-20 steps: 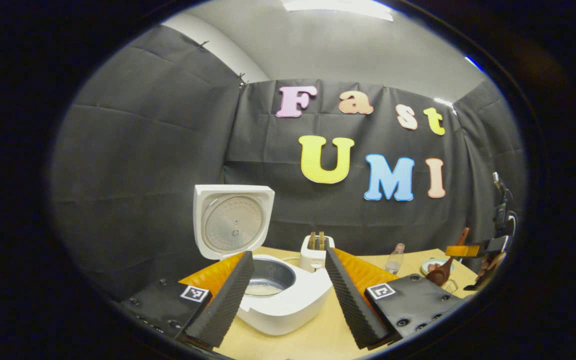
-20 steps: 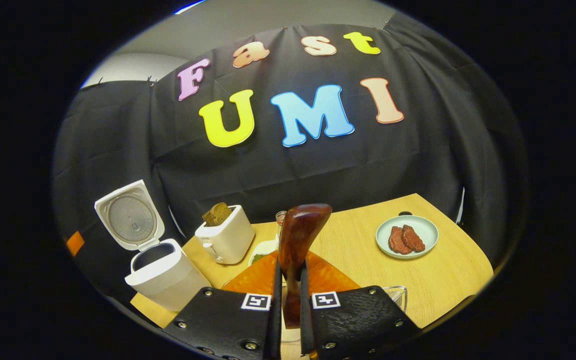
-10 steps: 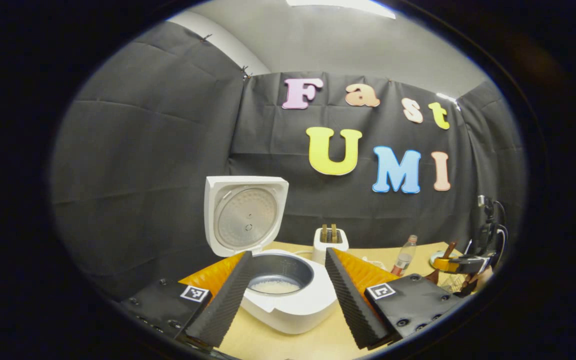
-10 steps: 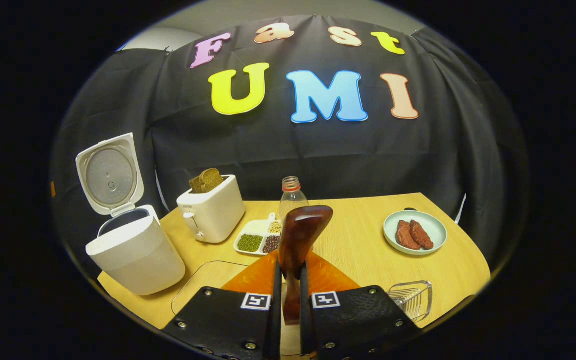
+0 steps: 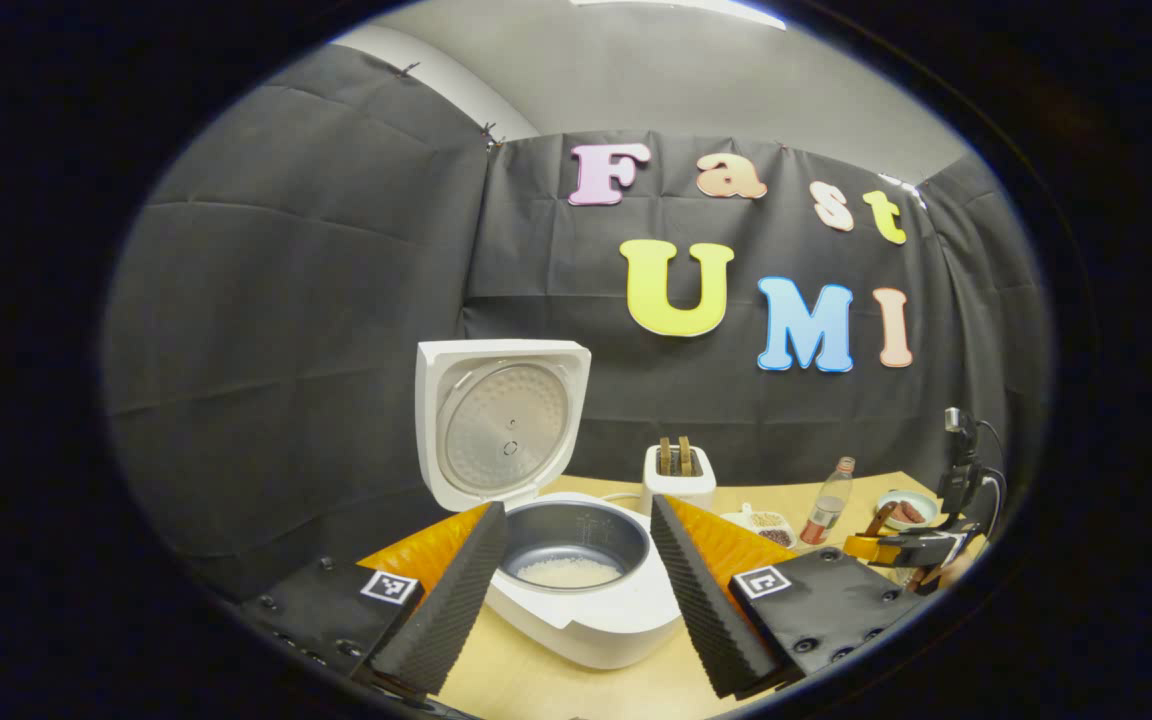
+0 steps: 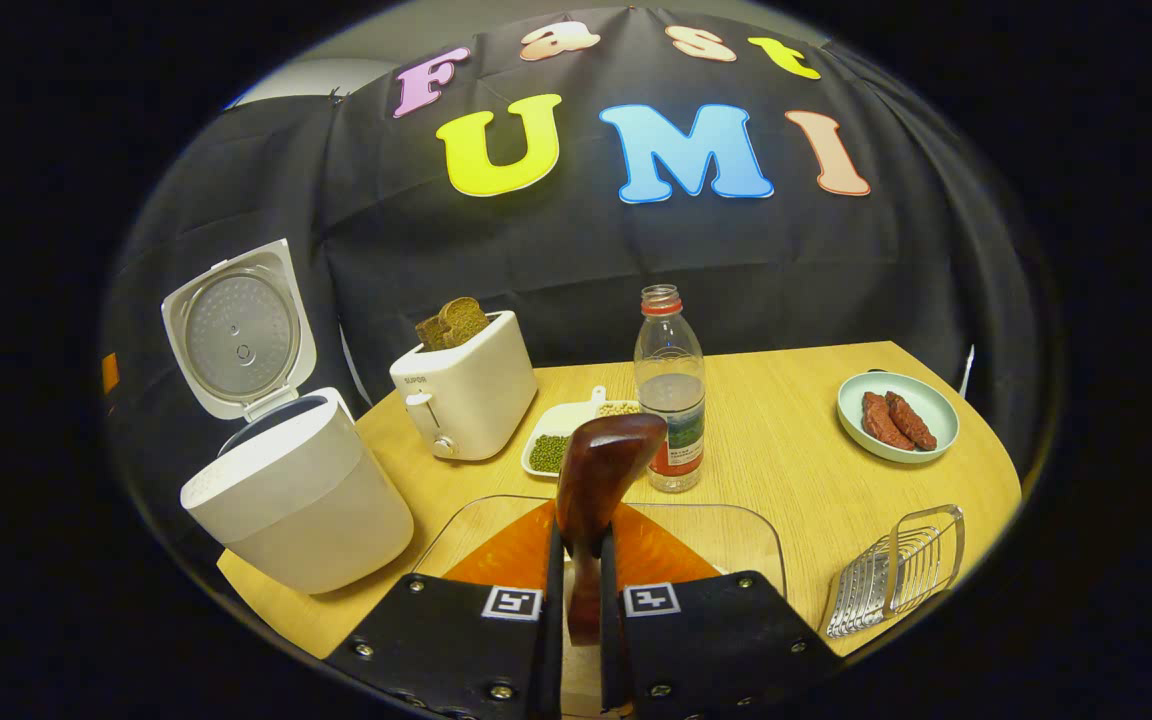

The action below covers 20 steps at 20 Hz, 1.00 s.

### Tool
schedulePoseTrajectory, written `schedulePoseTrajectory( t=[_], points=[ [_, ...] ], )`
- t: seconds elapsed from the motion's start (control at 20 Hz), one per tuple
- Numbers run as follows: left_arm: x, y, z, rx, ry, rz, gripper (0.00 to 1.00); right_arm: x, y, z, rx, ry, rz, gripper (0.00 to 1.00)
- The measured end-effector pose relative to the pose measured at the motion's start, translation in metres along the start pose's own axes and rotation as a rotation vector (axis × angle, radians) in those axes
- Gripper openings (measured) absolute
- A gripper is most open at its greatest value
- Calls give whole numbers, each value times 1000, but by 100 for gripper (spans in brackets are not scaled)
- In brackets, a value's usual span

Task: Close the left gripper, press the button to open the rice cooker; take a wooden spoon from the chopstick holder with the right hand, scoop a spoonful of rice and pour it into the rice cooker, then put the wooden spoon back into the chopstick holder.

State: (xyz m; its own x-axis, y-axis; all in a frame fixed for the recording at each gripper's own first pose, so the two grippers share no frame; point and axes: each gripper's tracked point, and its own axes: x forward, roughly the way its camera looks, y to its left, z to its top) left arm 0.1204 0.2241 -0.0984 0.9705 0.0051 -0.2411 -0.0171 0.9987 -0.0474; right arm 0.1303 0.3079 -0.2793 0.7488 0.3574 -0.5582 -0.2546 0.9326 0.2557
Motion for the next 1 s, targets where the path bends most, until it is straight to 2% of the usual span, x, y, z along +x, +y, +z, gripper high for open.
schedulePoseTrajectory(
  t=[0.2, 0.4, 0.65, 1.0],
  points=[
    [6, -4, -2, -11, 3, -9, 98, -3, 20, -9, 61, 37, 61, 16],
    [9, -7, 0, -7, -4, -19, 99, -4, 33, -12, 217, 62, 124, 16],
    [4, -6, 1, -4, -7, -18, 99, -5, 25, -16, 472, 91, 176, 16],
    [-5, -4, 11, 27, -23, -1, 99, -13, -12, -11, 710, 65, 185, 16]
  ],
)
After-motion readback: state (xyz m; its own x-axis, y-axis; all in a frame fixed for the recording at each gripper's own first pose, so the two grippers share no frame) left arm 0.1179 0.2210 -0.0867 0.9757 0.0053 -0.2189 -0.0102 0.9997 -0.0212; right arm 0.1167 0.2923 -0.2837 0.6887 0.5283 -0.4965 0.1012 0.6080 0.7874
